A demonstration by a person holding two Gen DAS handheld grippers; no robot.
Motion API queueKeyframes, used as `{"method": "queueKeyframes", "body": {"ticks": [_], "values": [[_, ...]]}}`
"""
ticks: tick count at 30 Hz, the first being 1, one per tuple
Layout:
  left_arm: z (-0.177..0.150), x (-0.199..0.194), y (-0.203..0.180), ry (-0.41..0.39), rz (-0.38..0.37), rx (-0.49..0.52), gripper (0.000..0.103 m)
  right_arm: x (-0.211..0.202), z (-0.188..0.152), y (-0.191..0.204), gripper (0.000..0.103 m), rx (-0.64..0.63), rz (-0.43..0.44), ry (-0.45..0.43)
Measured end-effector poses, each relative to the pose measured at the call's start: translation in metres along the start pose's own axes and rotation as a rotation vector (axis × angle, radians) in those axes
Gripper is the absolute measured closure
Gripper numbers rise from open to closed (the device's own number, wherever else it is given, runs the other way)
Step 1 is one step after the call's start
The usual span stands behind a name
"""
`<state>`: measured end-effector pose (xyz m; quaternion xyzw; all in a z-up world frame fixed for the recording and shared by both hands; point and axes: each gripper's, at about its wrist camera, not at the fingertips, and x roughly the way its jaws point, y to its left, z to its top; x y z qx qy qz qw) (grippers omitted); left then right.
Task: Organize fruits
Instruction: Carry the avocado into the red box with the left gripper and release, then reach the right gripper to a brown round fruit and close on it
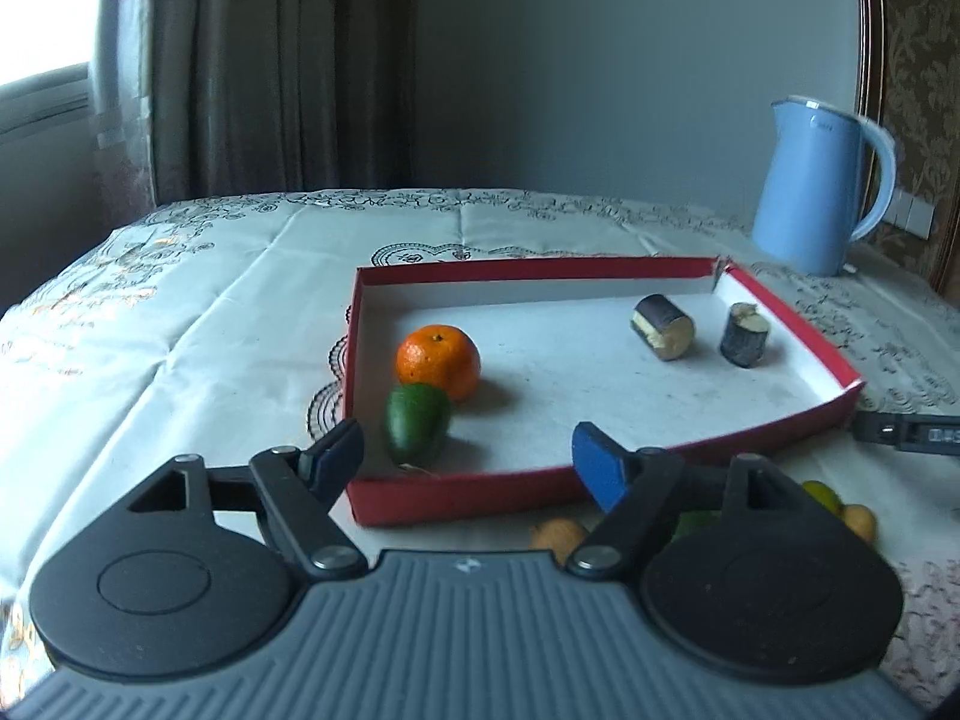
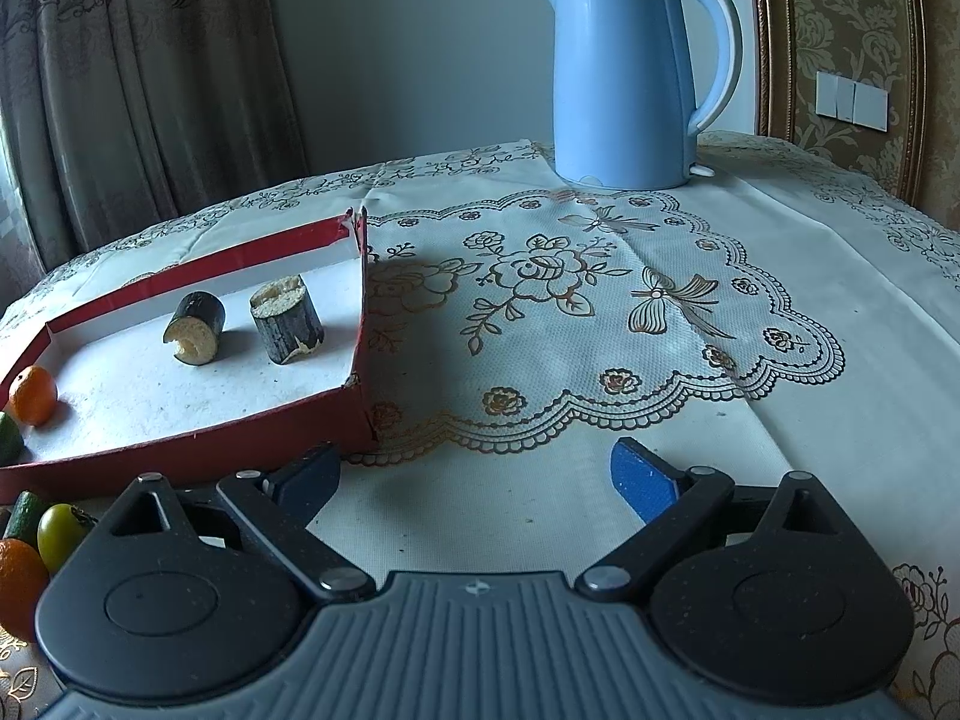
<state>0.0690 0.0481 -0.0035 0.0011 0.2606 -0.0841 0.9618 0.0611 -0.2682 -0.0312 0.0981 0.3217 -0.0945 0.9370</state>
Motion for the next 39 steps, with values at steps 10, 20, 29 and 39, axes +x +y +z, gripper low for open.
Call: {"method": "queueKeyframes", "body": {"ticks": [10, 20, 29, 39], "values": [[-0.038, -0.034, -0.002, -0.007, 0.081, -0.053, 0.002, 0.000, 0.000, 0.001, 0.005, -0.006, -0.002, 0.002], [-0.045, -0.015, -0.001, 0.084, 0.159, -0.039, 0.000, -0.001, 0.000, -0.002, 0.005, 0.002, 0.011, -0.003], [-0.048, -0.012, -0.004, 0.102, 0.126, 0.002, 0.000, -0.044, -0.023, 0.005, 0.005, -0.145, 0.161, -0.044], [-0.048, -0.014, -0.004, 0.103, 0.124, -0.001, 0.000, -0.058, -0.039, 0.037, 0.006, -0.298, 0.238, -0.047]]}}
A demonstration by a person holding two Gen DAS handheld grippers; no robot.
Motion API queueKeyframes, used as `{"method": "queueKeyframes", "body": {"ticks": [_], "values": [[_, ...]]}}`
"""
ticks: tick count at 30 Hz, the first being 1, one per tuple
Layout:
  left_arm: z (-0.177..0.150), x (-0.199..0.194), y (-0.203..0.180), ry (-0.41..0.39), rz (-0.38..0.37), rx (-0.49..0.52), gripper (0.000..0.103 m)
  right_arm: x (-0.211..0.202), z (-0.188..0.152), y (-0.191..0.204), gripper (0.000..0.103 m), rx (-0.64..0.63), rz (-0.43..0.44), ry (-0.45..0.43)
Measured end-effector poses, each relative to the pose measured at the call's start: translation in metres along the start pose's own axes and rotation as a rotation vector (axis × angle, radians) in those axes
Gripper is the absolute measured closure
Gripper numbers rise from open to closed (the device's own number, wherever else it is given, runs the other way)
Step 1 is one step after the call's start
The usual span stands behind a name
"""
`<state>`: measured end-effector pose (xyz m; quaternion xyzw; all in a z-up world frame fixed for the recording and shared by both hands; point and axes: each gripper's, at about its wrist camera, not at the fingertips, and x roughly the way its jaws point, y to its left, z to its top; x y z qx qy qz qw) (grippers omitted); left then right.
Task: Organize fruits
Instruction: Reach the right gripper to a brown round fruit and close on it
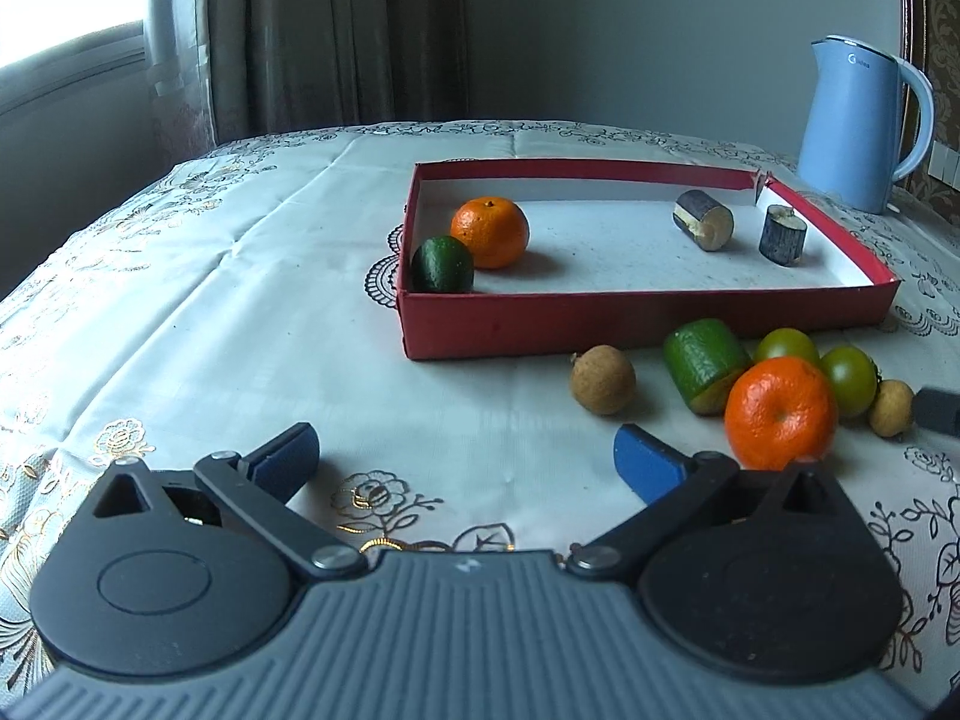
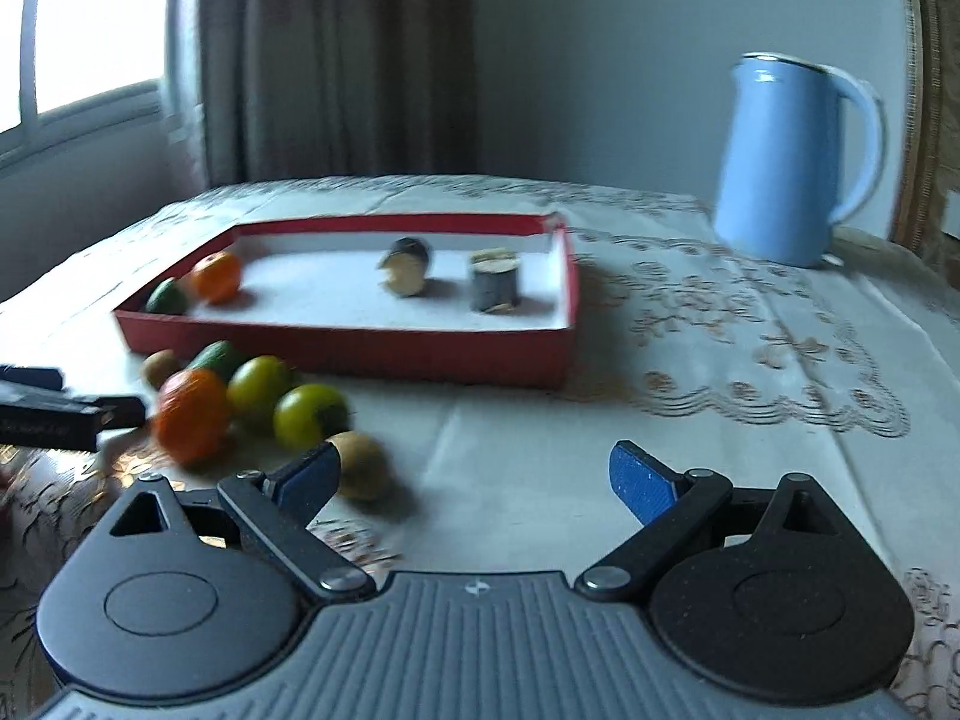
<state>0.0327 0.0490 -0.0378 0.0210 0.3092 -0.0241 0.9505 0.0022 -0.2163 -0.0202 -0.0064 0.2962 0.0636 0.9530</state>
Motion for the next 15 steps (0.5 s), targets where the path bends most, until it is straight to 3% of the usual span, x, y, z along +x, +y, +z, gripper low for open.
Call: {"method": "queueKeyframes", "body": {"ticks": [10, 15], "values": [[0.000, 0.001, 0.000, 0.001, -0.001, -0.001, 0.000, 0.011, 0.002, 0.021, 0.046, -0.054, 0.053, 0.026], [0.000, 0.001, 0.000, 0.001, -0.001, -0.002, 0.000, 0.018, 0.003, 0.024, 0.055, -0.060, 0.061, 0.048]]}}
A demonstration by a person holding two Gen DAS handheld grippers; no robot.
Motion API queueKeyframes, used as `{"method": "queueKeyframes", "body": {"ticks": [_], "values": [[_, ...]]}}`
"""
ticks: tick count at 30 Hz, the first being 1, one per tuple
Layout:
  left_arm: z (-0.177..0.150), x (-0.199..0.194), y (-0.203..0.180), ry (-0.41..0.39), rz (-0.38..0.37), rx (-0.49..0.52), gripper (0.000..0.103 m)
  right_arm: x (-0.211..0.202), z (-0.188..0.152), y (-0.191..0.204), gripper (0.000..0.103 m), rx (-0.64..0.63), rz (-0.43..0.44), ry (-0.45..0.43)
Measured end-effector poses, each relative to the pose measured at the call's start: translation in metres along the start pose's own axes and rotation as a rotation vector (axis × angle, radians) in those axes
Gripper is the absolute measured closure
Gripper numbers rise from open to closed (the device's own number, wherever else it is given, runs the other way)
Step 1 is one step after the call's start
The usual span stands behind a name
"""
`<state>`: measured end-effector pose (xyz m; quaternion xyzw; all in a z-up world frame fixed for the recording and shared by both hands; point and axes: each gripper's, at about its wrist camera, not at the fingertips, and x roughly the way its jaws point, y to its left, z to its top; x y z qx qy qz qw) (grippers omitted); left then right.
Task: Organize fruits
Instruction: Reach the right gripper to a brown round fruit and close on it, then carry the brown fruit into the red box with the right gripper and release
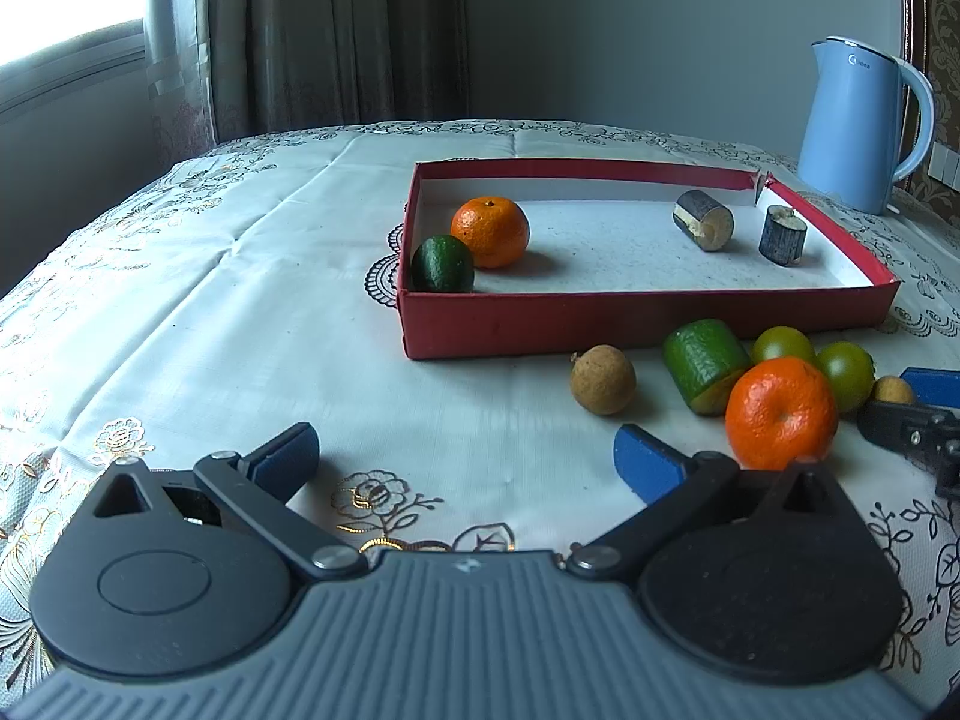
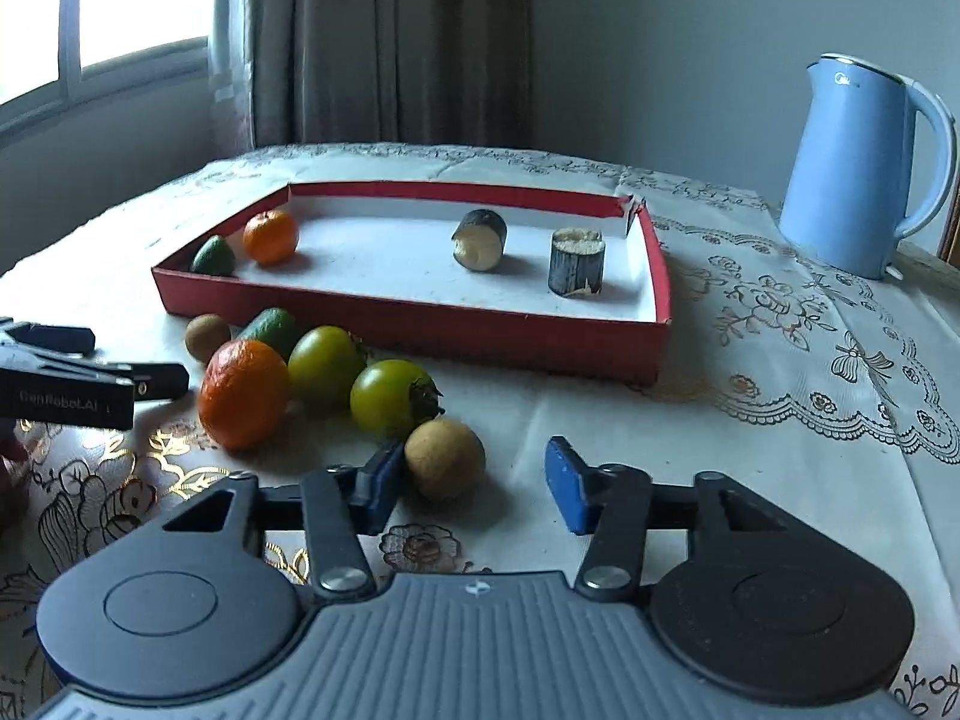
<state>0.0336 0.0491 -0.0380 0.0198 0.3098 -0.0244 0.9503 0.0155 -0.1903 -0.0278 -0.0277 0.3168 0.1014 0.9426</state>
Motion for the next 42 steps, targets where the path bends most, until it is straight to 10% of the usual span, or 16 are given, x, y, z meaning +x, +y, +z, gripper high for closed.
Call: {"method": "queueKeyframes", "body": {"ticks": [10, 42], "values": [[0.000, 0.000, 0.000, 0.000, 0.000, 0.000, 0.000, -0.001, 0.000, 0.007, 0.074, -0.026, 0.005, -0.002], [-0.001, 0.000, 0.000, 0.000, -0.001, -0.001, 0.000, 0.015, 0.061, -0.021, 0.075, 0.029, -0.155, -0.121]]}}
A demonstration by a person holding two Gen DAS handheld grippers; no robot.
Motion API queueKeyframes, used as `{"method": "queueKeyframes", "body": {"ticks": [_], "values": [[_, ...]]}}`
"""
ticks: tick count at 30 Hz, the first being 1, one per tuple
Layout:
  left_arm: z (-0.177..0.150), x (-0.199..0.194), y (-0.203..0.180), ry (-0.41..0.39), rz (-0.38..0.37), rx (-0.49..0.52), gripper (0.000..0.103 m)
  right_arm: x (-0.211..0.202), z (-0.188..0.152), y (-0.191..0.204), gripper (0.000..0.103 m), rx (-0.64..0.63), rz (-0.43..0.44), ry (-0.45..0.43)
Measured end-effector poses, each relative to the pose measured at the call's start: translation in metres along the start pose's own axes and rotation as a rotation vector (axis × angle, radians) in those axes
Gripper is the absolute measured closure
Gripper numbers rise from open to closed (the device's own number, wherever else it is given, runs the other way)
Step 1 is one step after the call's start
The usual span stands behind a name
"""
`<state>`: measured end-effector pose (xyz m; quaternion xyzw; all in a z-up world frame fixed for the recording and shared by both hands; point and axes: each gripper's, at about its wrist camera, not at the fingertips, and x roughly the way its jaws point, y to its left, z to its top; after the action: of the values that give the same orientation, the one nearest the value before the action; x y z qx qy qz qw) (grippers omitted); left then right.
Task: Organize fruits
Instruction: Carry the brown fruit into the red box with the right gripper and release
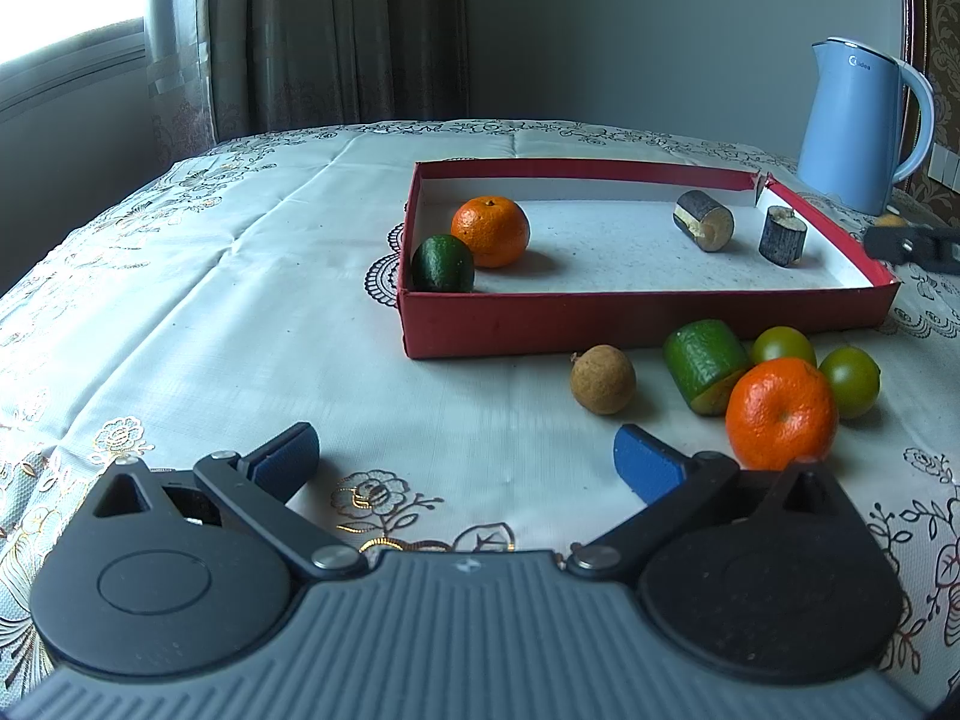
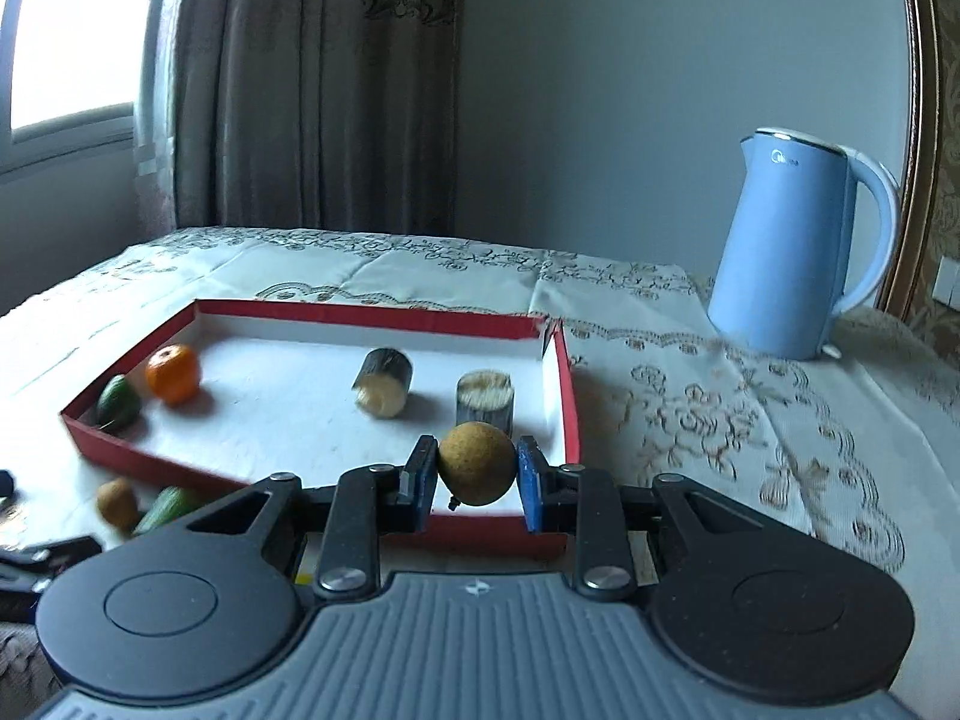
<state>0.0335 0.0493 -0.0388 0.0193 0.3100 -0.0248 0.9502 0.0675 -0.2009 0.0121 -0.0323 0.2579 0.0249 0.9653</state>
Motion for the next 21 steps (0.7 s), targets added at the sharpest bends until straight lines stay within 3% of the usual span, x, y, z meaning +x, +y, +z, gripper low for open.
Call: {"method": "queueKeyframes", "body": {"ticks": [8, 21], "values": [[0.000, 0.000, 0.000, 0.000, 0.000, 0.000, 0.000, 0.038, 0.004, -0.005, 0.075, 0.019, -0.018, 0.054], [0.000, 0.000, 0.000, 0.000, -0.001, 0.000, 0.000, 0.057, -0.002, -0.003, 0.075, 0.014, -0.023, 0.119]]}}
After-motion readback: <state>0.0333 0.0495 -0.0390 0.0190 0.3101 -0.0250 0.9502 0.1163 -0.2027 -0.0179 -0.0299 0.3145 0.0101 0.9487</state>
